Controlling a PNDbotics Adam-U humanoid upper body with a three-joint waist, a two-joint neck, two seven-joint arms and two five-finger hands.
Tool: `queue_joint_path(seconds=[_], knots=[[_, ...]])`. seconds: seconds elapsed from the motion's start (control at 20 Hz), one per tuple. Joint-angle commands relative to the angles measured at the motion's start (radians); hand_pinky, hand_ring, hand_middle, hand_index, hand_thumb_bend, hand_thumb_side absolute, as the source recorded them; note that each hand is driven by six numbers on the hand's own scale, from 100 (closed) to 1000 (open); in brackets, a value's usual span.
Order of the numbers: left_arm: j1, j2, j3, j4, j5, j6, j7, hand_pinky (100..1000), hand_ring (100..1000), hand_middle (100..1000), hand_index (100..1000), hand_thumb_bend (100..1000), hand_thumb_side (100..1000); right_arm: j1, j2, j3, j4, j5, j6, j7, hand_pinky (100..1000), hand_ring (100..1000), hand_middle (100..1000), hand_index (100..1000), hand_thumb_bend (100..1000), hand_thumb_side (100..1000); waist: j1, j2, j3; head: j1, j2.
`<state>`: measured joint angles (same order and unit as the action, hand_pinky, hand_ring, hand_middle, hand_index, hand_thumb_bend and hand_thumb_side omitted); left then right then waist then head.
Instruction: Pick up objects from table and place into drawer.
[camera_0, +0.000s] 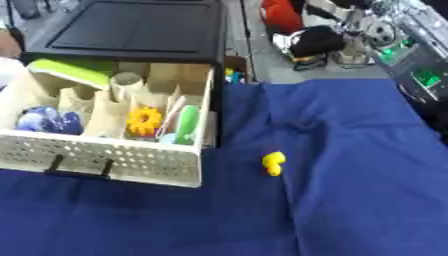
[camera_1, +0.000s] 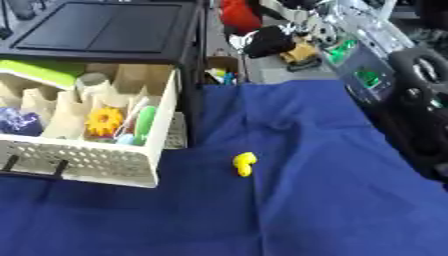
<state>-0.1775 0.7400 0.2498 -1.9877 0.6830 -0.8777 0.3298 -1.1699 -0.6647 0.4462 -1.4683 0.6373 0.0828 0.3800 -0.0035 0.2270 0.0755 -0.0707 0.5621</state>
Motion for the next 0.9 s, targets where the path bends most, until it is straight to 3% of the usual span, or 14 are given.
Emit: queue_joint_path(seconds=[0.05, 0.3, 0.55, 0.9], knots=[[-0.013, 0.045, 0.011, -0.012, 0.007, -0.029, 0.026, 627, 775, 746, 874, 145, 979, -0.037, -0.005, -0.02, -0.085, -0.049, 0.032, 0.014, 632, 651, 408, 633, 179, 640, 0.002, -0.024, 0.003, 0.005, 0.001], [-0.019, 0.045, 0.009, -0.012, 0.015, -0.029, 0.023, 626, 774, 746, 874, 144, 979, -0.057, 0.041, -0.022, -0.197, -0.095, 0.099, 0.066, 631, 644, 404, 627, 188, 640, 0.001, -0.025, 0.015, 0.003, -0.007], [-0.029, 0.045, 0.007, -0.012, 0.024, -0.029, 0.018, 625, 774, 746, 874, 143, 978, -0.054, 0.087, -0.001, -0.302, -0.082, 0.169, 0.135, 635, 644, 404, 627, 205, 645, -0.002, -0.02, 0.029, -0.006, -0.009], [-0.037, 0.04, 0.003, -0.012, 0.029, -0.029, 0.009, 625, 775, 747, 874, 141, 976, -0.071, 0.147, 0.032, -0.321, -0.062, 0.264, 0.231, 655, 656, 413, 632, 245, 669, -0.009, -0.007, 0.041, -0.019, -0.004]])
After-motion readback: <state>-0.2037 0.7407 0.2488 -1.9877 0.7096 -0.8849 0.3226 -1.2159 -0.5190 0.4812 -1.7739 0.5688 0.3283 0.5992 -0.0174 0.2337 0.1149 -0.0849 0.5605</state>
